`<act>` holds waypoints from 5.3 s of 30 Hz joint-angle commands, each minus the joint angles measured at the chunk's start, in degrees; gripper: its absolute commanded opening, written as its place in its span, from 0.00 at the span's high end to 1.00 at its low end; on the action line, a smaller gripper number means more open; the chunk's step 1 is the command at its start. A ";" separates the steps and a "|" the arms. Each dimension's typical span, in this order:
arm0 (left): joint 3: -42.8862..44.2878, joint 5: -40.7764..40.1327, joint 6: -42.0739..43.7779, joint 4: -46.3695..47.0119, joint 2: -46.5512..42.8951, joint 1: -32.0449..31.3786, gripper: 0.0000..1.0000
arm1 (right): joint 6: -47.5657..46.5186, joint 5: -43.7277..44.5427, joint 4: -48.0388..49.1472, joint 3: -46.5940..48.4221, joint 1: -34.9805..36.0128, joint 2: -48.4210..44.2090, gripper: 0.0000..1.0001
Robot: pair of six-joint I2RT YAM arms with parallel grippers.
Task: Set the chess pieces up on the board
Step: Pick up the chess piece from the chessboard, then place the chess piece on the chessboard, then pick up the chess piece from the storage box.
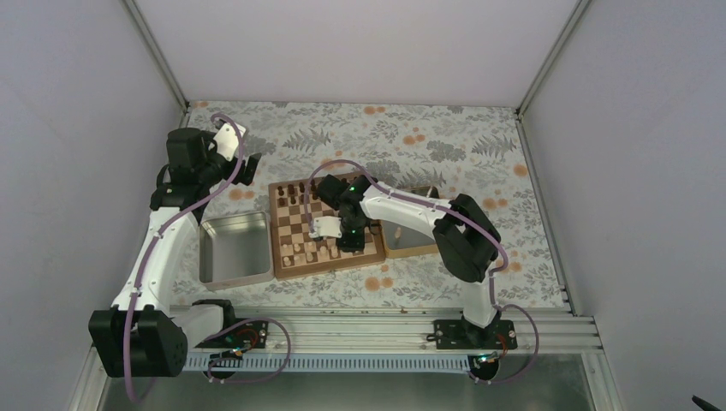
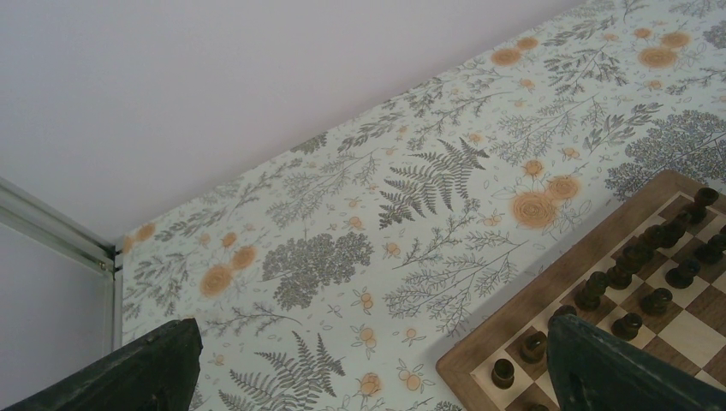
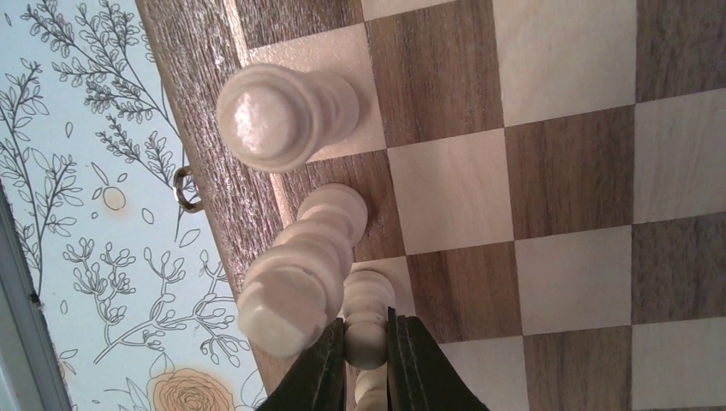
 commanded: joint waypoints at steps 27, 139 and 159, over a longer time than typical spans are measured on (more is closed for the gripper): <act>-0.37 0.37 0.48 0.32 -0.40 0.26 0.00 | 0.05 4.67 0.27 11.95 -0.28 4.13 0.95; -0.57 0.97 0.72 0.31 -0.75 0.41 0.00 | -1.51 4.78 -6.80 18.51 3.45 8.65 0.78; -0.54 1.06 0.77 0.24 -0.49 0.41 0.00 | -0.77 5.77 -5.28 9.51 -8.62 -2.20 0.78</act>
